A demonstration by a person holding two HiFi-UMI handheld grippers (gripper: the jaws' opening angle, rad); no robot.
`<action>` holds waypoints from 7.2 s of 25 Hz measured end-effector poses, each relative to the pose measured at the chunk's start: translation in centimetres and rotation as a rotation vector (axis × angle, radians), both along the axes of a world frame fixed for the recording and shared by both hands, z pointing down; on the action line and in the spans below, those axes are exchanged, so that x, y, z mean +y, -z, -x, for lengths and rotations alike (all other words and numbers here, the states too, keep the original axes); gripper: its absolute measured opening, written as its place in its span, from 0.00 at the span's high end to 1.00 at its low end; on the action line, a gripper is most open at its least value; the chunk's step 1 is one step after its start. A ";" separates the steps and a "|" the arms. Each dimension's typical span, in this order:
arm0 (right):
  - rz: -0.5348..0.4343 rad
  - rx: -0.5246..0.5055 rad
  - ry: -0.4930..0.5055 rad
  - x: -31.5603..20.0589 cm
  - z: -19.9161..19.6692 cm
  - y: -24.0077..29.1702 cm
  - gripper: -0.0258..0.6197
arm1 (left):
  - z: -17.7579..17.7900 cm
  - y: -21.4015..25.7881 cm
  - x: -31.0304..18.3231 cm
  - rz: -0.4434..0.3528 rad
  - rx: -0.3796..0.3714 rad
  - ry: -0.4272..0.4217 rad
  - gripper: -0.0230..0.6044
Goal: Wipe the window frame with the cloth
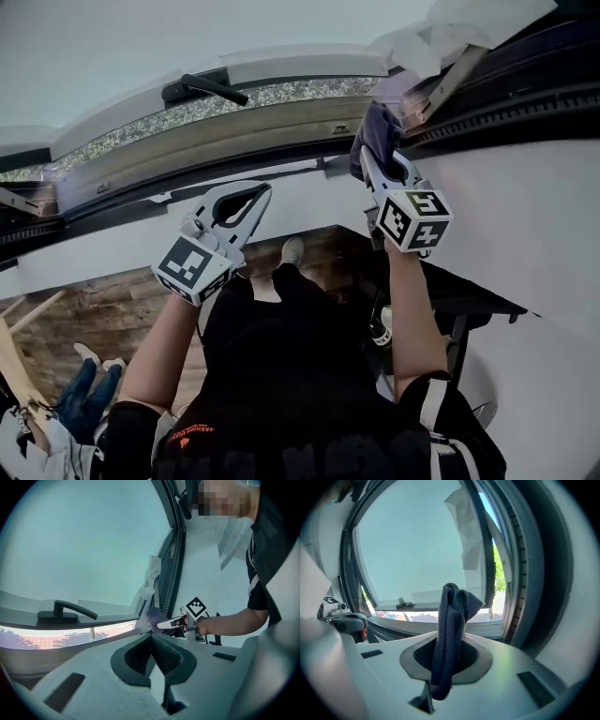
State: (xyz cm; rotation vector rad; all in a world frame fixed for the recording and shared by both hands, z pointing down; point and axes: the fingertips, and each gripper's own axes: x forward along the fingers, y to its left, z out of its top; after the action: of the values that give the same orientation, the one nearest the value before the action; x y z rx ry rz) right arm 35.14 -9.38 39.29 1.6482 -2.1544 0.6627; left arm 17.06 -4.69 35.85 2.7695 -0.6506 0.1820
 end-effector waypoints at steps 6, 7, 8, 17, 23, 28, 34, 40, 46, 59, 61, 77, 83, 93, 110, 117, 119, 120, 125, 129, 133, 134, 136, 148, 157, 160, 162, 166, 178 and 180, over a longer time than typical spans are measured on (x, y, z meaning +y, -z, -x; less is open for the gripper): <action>0.023 0.035 -0.062 0.0 -4.0 -1.1 0.88 | -2.6 -0.1 0.1 0.025 -0.001 -0.021 0.93; 0.027 0.038 -0.068 0.0 -4.3 -1.3 0.88 | -2.9 0.0 0.2 0.020 0.000 -0.027 0.93; 0.032 0.040 -0.072 0.0 -4.5 -1.5 0.88 | -3.0 0.0 0.2 0.009 0.003 -0.033 0.93; 0.049 0.058 -0.089 -0.4 -4.6 -2.6 0.88 | -1.9 -0.7 0.2 0.010 -0.007 -0.025 0.93; 0.053 0.055 -0.090 -0.4 -4.1 -2.8 0.88 | -1.3 -0.8 0.3 0.028 -0.017 -0.012 0.93; 0.056 0.051 -0.074 -0.4 -2.5 -2.9 0.88 | -0.4 -0.8 0.5 0.017 0.000 -0.013 0.93; 0.059 0.051 -0.059 -0.4 -1.2 -3.0 0.88 | 0.6 -0.9 0.9 0.016 0.003 -0.006 0.93; 0.061 0.046 -0.028 -0.3 0.8 -3.0 0.88 | 1.5 -0.8 1.0 0.024 0.008 0.015 0.93; 0.064 0.043 -0.004 -0.3 2.6 -3.2 0.88 | 2.6 -0.7 1.3 0.013 0.010 0.020 0.93; 0.068 0.045 0.055 -0.3 7.0 -3.1 0.88 | 6.0 -0.6 1.5 0.015 0.014 0.062 0.93; 0.069 0.045 0.067 -0.3 7.9 -3.1 0.88 | 6.5 -0.6 1.5 0.016 0.019 0.069 0.93; 0.079 0.044 0.166 -0.2 14.8 -3.3 0.88 | 11.5 -0.9 1.8 0.030 0.033 0.137 0.93; 0.083 0.041 0.192 -0.2 16.9 -3.4 0.88 | 13.0 -1.0 1.7 0.029 0.036 0.152 0.93; 0.087 0.041 0.229 -0.2 19.5 -3.4 0.88 | 15.0 -1.2 1.8 0.037 0.042 0.173 0.93; 0.093 0.034 0.289 -0.1 23.9 -3.5 0.88 | 18.6 -1.2 2.2 0.034 0.035 0.211 0.93; 0.095 0.026 0.332 0.1 26.7 -3.5 0.88 | 19.9 -1.0 2.3 0.031 0.036 0.224 0.93; 0.094 0.024 0.345 0.1 27.6 -3.5 0.88 | 20.4 -1.0 2.4 0.026 0.034 0.229 0.93; 0.094 0.021 0.350 0.2 28.0 -3.6 0.88 | 20.7 -0.9 2.5 0.023 0.033 0.231 0.93; 0.093 0.018 0.372 0.2 29.8 -3.6 0.88 | 22.3 -1.1 2.7 0.036 0.032 0.259 0.93; 0.092 0.014 0.387 0.3 31.3 -3.6 0.88 | 23.6 -1.4 2.9 0.035 0.029 0.268 0.93; 0.091 0.008 0.407 0.4 33.0 -3.7 0.88 | 25.0 -1.6 3.1 0.045 0.026 0.291 0.93; 0.091 0.007 0.413 0.4 33.5 -3.7 0.88 | 25.3 -1.6 3.2 0.047 0.026 0.296 0.93; 0.091 0.004 0.426 0.5 34.5 -3.7 0.88 | 26.0 -1.7 3.3 0.050 0.023 0.304 0.93; 0.090 -0.009 0.511 0.8 40.9 -3.9 0.88 | 30.2 -2.1 4.1 0.054 0.021 0.360 0.93; 0.090 -0.016 0.581 1.1 45.6 -4.1 0.88 | 33.5 -2.4 4.6 0.058 0.024 0.410 0.93; 0.090 -0.016 0.598 1.1 46.9 -4.1 0.88 | 34.3 -2.6 4.7 0.061 0.029 0.421 0.93; 0.090 -0.017 0.609 1.2 47.7 -4.2 0.88 | 34.8 -2.7 4.7 0.064 0.032 0.429 0.93; 0.090 -0.016 0.632 1.3 49.2 -4.2 0.88 | 35.8 -2.8 4.8 0.063 0.035 0.447 0.93; 0.087 -0.019 0.706 1.7 54.1 -4.4 0.88 | 39.4 -3.3 5.3 0.070 0.040 0.513 0.93; 0.088 -0.019 0.716 1.7 54.7 -4.5 0.88 | 39.9 -3.3 5.4 0.071 0.040 0.523 0.93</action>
State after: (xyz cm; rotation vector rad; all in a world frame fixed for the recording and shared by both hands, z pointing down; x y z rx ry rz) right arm -19.57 -7.66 43.74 0.7248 -2.4516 0.5298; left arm -22.88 0.73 39.17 2.4272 -1.2931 0.0344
